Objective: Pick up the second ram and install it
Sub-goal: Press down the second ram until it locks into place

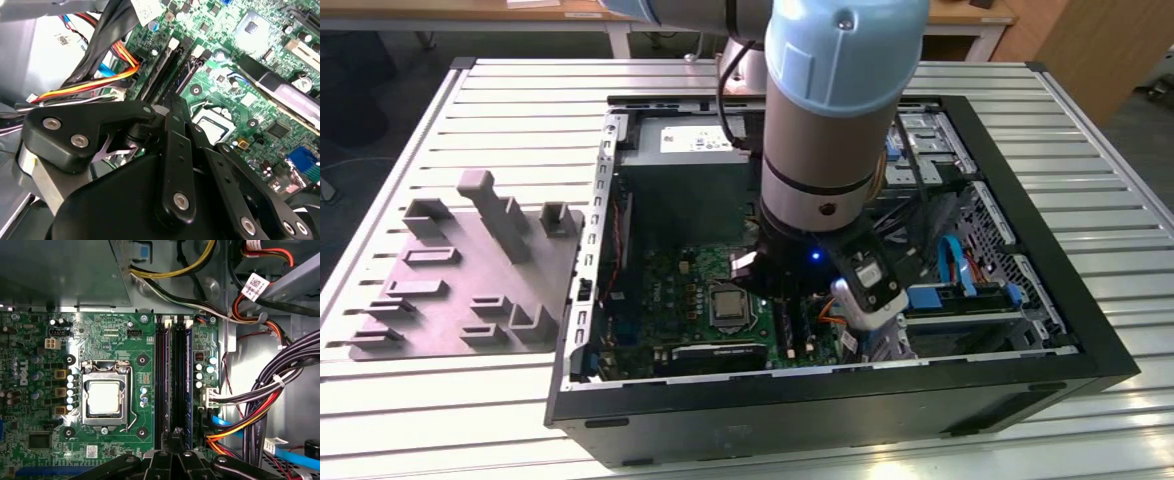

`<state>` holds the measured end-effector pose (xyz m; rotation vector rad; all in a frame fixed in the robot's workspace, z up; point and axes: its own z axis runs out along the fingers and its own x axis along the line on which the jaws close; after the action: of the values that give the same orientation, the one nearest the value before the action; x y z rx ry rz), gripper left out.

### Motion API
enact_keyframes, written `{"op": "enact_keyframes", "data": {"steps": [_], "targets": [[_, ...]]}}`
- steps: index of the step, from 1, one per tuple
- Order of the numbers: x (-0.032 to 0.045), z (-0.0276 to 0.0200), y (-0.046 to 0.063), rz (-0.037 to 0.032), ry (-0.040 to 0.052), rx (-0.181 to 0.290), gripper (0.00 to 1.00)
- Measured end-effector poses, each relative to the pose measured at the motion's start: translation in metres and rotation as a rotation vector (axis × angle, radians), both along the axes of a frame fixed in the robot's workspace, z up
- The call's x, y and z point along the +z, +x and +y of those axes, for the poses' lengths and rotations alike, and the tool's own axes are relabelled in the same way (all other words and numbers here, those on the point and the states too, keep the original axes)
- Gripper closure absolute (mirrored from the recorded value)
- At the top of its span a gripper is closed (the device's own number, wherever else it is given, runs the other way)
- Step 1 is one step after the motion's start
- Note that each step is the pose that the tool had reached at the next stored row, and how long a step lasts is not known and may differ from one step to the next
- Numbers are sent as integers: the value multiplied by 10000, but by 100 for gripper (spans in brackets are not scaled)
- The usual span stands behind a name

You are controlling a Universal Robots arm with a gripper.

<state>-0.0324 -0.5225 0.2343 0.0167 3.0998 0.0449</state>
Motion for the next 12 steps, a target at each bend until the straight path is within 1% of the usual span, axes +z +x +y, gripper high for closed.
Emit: {"op": "enact_keyframes", "data": {"steps": [4, 9, 12], "targets": [[-2, 0, 0, 1, -3, 0, 90], [-56, 0, 0, 0, -1, 1, 90], [-57, 0, 0, 2, -5, 1, 90]]}}
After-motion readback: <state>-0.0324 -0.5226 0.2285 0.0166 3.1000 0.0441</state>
